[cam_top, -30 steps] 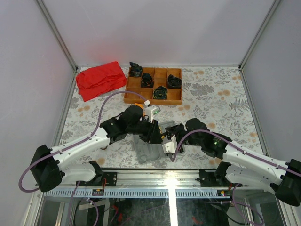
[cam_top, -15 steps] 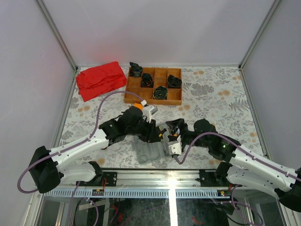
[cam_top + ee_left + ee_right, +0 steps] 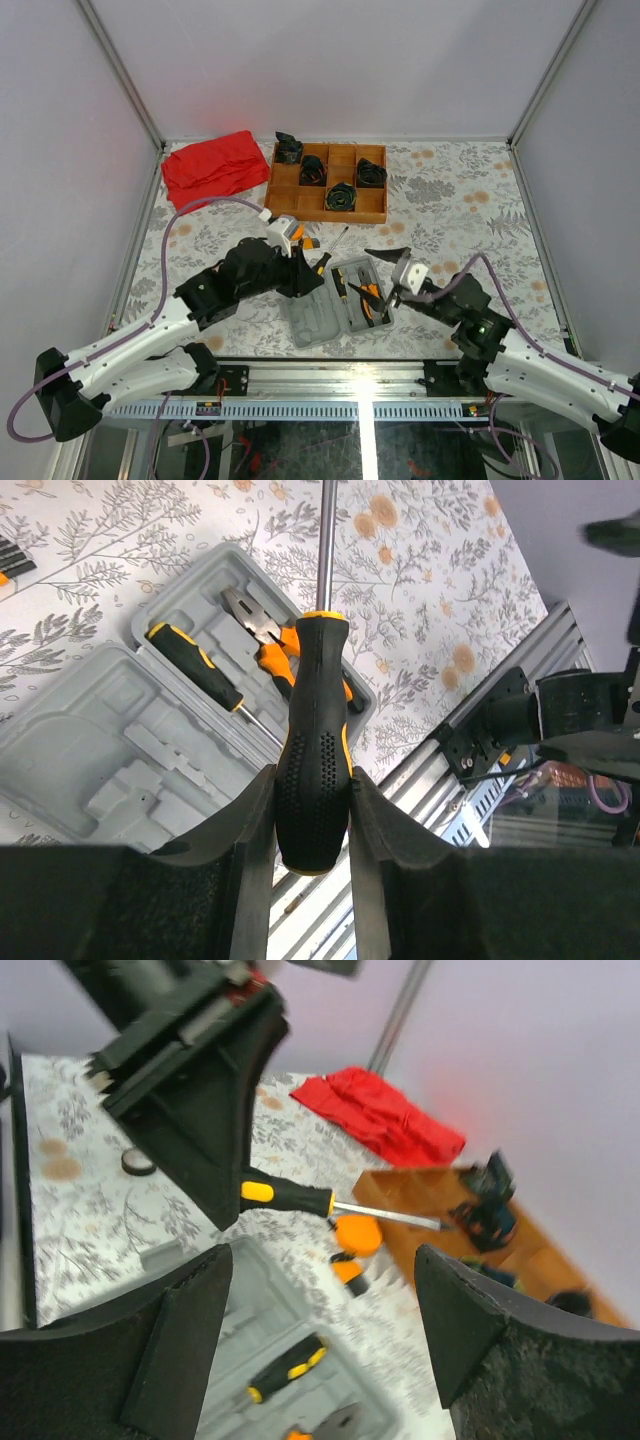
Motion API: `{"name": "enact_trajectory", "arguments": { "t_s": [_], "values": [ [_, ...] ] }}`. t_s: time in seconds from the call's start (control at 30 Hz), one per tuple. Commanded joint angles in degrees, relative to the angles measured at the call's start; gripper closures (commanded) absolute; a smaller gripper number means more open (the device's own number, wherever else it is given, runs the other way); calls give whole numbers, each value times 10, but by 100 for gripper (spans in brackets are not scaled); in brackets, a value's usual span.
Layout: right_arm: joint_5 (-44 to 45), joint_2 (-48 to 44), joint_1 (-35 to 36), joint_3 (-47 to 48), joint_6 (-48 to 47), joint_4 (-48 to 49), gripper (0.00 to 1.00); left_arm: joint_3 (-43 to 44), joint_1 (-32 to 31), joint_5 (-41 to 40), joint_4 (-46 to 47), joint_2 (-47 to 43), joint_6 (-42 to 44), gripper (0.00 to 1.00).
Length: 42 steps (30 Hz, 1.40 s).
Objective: Sort the tools into containers
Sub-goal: Pick up the screwdriver from the center of the board.
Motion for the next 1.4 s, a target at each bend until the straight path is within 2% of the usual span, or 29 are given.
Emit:
{"name": "enact_trajectory", "arguments": {
  "t_s": [0.0, 0.17, 0.43, 0.57, 0.83, 0.97, 1.07, 1.37],
  "values": [
    [148, 49, -1, 46, 259, 23, 22, -15, -1, -43, 55, -25, -18, 100],
    [205, 101, -2, 72, 452, 11, 31, -29, -1, -42, 78, -34, -27, 100],
    [279, 172, -1, 87, 750, 35, 30, -50, -1, -27, 114, -33, -49, 100],
    [309, 203, -1, 77, 845, 78, 33, -54, -1, -18, 131, -27, -60, 100],
    [255, 268, 0, 110, 892, 91, 35, -59, -1, -7, 156, -11, -69, 100],
    [236, 297, 1, 112, 912, 115, 40, -54, -1, 1, 157, -5, -67, 100],
    [237, 305, 1, 111, 914, 127, 54, -56, -1, 1, 159, -7, -67, 100],
    [242, 308, 2, 115, 892, 128, 89, -49, -1, 34, 159, 7, -61, 98]
  ]
}}
